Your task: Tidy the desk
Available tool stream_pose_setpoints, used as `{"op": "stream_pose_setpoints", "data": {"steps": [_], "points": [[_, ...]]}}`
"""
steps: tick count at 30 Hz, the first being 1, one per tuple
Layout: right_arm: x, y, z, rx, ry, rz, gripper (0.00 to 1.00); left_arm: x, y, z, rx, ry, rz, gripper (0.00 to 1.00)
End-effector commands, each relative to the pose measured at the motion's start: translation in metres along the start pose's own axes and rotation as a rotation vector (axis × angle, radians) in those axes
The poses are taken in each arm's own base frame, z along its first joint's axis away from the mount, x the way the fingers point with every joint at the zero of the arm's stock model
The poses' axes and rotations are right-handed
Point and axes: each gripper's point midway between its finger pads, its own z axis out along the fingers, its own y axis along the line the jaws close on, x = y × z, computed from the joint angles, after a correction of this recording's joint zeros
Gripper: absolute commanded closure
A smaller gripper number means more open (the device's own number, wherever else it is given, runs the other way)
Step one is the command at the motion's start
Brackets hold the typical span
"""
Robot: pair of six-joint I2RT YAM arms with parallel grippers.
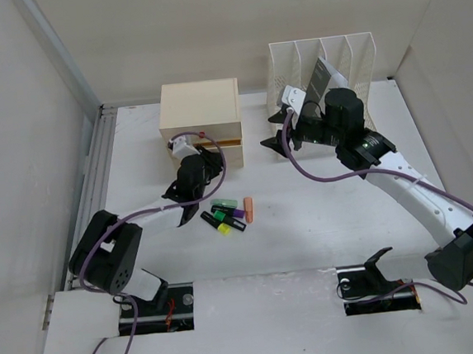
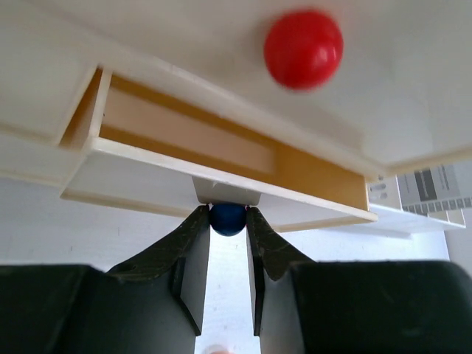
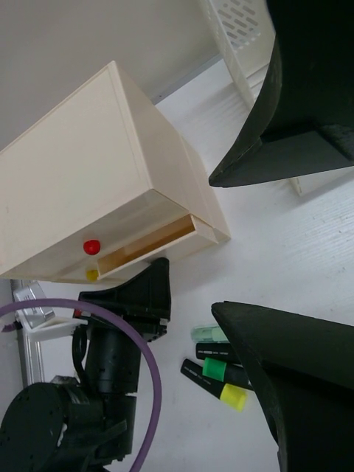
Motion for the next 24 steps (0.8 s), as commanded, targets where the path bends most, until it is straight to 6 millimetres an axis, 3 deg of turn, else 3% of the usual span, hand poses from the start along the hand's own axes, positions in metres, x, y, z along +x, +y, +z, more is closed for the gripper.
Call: {"op": "stream_pose_setpoints", "data": {"steps": [1,13,17,18,19,22,24], "points": [[-0.022,0.000,-0.007,0.000,-0.068,-0.031,0.32,-0.001,-0.006,-0.018,0.030,-0.018,-0.019,0.92],[-0.019,0.001,-0.004,-0.012,-0.063,-0.026,0.32,0.030,0.002,-0.057,0.039,0.015,-0.046,0.92],[-0.019,0.001,-0.004,-0.012,-0.063,-0.026,0.30,0.033,0.007,-0.056,0.018,0.018,-0.038,0.70],[-0.019,0.001,-0.004,-0.012,-0.063,-0.026,0.30,0.031,0.005,-0.055,0.018,0.019,-0.049,0.54],[-0.019,0.001,-0.004,-0.012,-0.063,-0.026,0.29,0.030,0.006,-0.055,0.012,0.012,-0.049,0.46],[-0.015,0.001,-0.002,-0.014,-0.056,-0.021,0.29,0.031,0.006,-0.054,0.002,0.020,-0.043,0.28],[-0.016,0.002,-0.002,-0.023,-0.059,-0.021,0.29,0.026,0.002,-0.060,0.010,0.010,-0.046,0.23]]}}
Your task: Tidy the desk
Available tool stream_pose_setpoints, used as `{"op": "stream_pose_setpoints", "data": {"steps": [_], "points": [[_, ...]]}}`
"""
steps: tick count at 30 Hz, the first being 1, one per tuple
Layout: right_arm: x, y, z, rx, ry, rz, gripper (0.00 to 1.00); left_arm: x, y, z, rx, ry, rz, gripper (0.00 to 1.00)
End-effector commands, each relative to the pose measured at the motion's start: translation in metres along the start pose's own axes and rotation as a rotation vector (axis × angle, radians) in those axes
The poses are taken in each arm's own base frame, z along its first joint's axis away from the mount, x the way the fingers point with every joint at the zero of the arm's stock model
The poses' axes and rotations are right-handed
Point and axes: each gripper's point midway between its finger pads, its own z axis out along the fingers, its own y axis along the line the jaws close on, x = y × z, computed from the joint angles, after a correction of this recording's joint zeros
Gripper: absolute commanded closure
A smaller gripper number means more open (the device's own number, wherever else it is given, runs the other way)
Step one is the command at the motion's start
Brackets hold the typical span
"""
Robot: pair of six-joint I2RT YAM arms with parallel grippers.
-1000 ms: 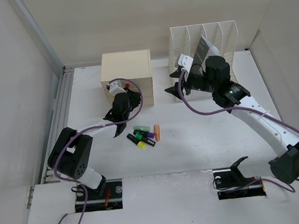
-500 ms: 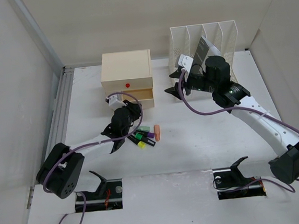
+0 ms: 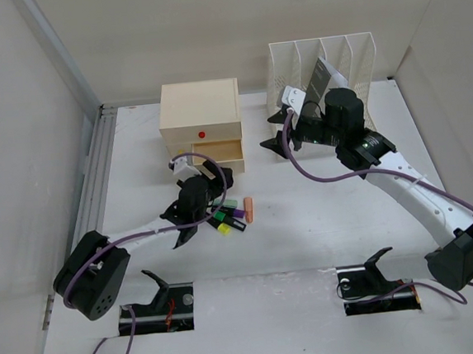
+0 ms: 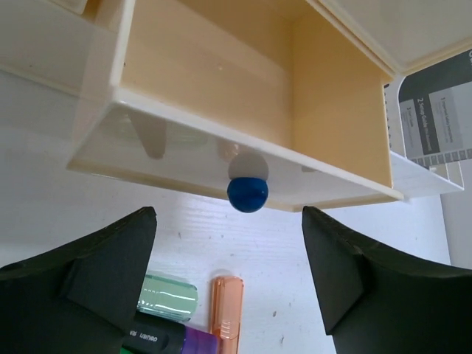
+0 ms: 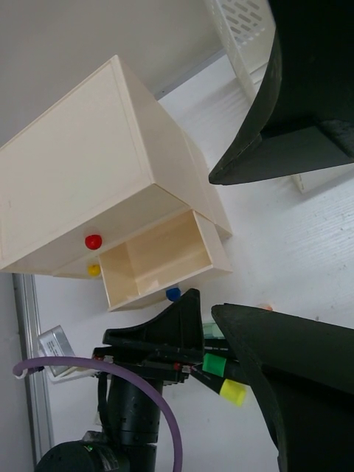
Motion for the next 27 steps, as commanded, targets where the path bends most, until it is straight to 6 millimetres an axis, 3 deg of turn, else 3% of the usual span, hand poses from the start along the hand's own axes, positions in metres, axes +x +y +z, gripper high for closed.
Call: {"op": "stream_pose_setpoints", "data": {"steps": [1,6,7,9,10,12,13,14,15,16,17,18,20,21,24,26,27], "points": [[-0.015,0.000,-0.002,-0.007,-0.053,-0.023,0.29,-0.012,-0.011,-0.008,0.026,-0.033,-0.019,0.22],[-0.011,0.001,-0.001,-0.017,-0.049,-0.049,0.29,-0.015,-0.033,-0.037,0.076,-0.023,-0.020,0.20],[-0.012,0.002,-0.001,-0.028,-0.053,-0.060,0.29,-0.019,-0.047,-0.053,0.124,-0.027,-0.029,0.20],[-0.005,0.006,-0.002,-0.059,-0.032,-0.129,0.29,-0.018,-0.047,-0.069,0.110,-0.008,-0.013,0.20],[0.002,0.014,0.000,-0.116,-0.025,-0.156,0.29,-0.036,-0.062,-0.086,0.157,-0.040,-0.042,0.22],[0.030,0.030,0.002,-0.250,0.044,-0.268,0.31,-0.047,-0.069,-0.104,0.184,-0.047,-0.010,0.26],[0.037,0.046,0.001,-0.351,0.033,-0.295,0.33,-0.047,-0.065,-0.112,0.177,-0.031,0.025,0.32],[0.058,0.063,-0.006,-0.450,0.088,-0.273,0.36,-0.069,-0.075,-0.128,0.219,-0.067,0.014,0.44],[0.064,0.066,-0.004,-0.504,0.068,-0.373,0.40,-0.078,-0.074,-0.135,0.209,-0.084,0.025,0.67],[0.081,0.072,0.001,-0.549,0.090,-0.341,0.44,-0.083,-0.058,-0.139,0.145,-0.091,0.079,0.73],[0.086,0.078,0.004,-0.587,0.092,-0.345,0.50,-0.106,-0.065,-0.152,0.156,-0.133,0.063,0.80],[0.092,0.087,0.005,-0.642,0.099,-0.376,0.53,-0.114,-0.064,-0.158,0.143,-0.147,0.080,0.81],[0.115,0.099,0.017,-0.691,0.180,-0.398,0.55,-0.126,-0.054,-0.167,0.087,-0.160,0.142,0.78],[0.122,0.101,0.022,-0.695,0.209,-0.415,0.55,-0.145,-0.062,-0.179,0.099,-0.188,0.119,0.72],[0.145,0.115,0.036,-0.719,0.306,-0.479,0.53,-0.169,-0.066,-0.198,0.125,-0.233,0.124,0.37],[0.158,0.126,0.045,-0.745,0.362,-0.556,0.50,-0.177,-0.058,-0.200,0.099,-0.283,0.209,0.26],[0.163,0.130,0.048,-0.756,0.384,-0.584,0.50,-0.180,-0.055,-0.200,0.079,-0.298,0.206,0.26]]}}
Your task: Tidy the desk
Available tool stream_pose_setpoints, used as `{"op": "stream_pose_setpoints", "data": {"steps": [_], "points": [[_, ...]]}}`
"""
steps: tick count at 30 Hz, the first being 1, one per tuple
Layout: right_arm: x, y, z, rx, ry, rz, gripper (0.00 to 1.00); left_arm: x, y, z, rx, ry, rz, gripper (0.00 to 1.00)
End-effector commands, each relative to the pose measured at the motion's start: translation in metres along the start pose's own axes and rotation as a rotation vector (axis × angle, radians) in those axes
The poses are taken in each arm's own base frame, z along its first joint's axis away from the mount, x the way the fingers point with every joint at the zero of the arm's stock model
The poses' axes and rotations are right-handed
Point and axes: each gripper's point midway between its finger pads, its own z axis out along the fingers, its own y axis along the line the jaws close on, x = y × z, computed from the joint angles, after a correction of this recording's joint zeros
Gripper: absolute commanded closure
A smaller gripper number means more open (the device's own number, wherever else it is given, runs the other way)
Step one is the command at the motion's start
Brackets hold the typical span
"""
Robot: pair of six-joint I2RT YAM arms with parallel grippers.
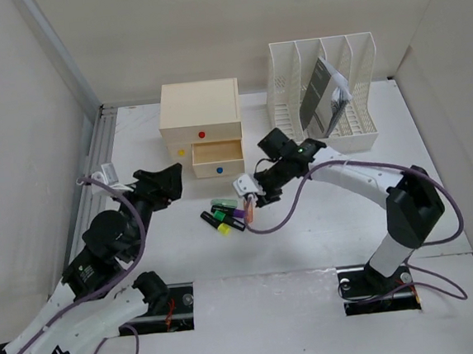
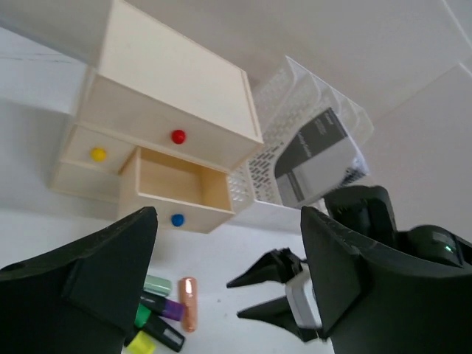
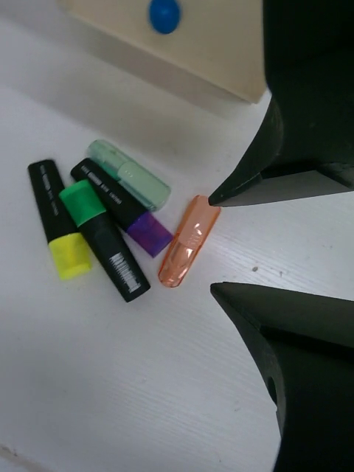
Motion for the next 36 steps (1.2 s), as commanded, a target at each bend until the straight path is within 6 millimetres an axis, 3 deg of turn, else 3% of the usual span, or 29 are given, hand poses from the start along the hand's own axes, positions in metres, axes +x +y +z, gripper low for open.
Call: {"op": "stream_pose_setpoints", "data": {"steps": [1,7,9,11,16,23,33,36], "points": [[-0.006,-0.008,0.009,-0.001,0.111,-0.177,0.49,-0.004,0.032,-0.004,-0.107,-0.024,0.184,0.24],[0.015,-0.015,0.029,-0.041,0.224,-0.300,0.47,0.000,0.043,-0.003,-0.142,-0.026,0.253,0.20],[0.019,-0.017,0.034,-0.068,0.253,-0.377,0.51,0.000,0.043,-0.005,-0.133,-0.020,0.253,0.19],[0.034,-0.021,0.039,-0.080,0.306,-0.394,0.51,-0.004,0.044,-0.010,-0.126,-0.031,0.233,0.19],[0.040,-0.038,0.046,-0.068,0.335,-0.479,0.47,-0.012,0.048,-0.020,-0.105,-0.064,0.186,0.19],[0.050,-0.040,0.061,-0.116,0.364,-0.510,0.47,-0.016,0.047,-0.025,-0.083,-0.080,0.154,0.19],[0.057,-0.025,0.077,-0.206,0.357,-0.516,0.47,-0.017,0.045,-0.026,-0.070,-0.080,0.139,0.18],[0.059,-0.012,0.081,-0.257,0.351,-0.510,0.47,-0.018,0.045,-0.028,-0.066,-0.086,0.133,0.18]]}}
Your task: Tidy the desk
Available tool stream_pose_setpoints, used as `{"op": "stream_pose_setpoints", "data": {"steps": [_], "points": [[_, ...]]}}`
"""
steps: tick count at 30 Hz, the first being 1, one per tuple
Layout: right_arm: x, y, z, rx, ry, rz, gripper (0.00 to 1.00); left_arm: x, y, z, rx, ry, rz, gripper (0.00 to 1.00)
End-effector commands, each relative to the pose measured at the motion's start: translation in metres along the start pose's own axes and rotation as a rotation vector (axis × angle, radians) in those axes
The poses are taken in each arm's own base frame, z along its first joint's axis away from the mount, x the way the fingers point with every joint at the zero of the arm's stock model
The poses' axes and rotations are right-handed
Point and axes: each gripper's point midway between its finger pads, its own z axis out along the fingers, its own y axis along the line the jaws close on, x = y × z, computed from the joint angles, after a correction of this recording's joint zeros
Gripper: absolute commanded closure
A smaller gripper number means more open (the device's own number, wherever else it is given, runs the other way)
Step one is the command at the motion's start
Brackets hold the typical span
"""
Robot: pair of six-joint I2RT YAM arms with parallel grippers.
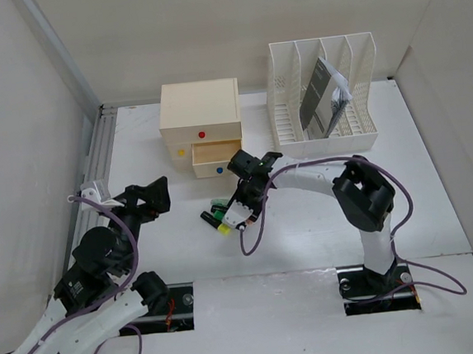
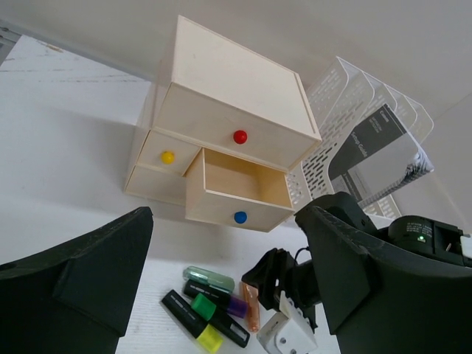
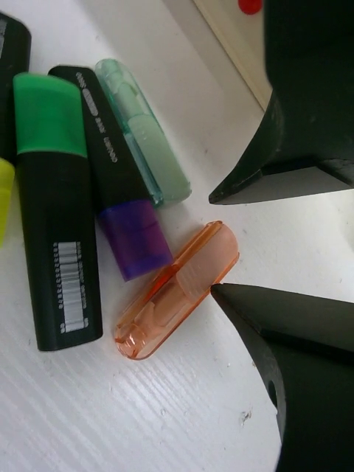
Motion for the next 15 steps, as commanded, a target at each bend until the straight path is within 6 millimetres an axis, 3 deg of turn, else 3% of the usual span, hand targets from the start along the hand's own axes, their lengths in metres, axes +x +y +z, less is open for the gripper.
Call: {"op": "stream_pose_setpoints", "data": {"steps": [1,12,15], "points": [[-0.011,0.005,0.004,-0.055,-0.034,-0.039,0.47,-0.009,-0.003,-0.003,0.019,-0.028,-0.034,0.18],[-0.037,0.030,0.009,-0.137,-0.076,-0.084,0.46,-0.011,-0.002,-0.004,0.022,-0.033,-0.041,0.18],[-0.042,0.034,0.013,-0.157,-0.090,-0.086,0.57,-0.013,-0.001,-0.006,0.025,-0.039,-0.047,0.18]]}}
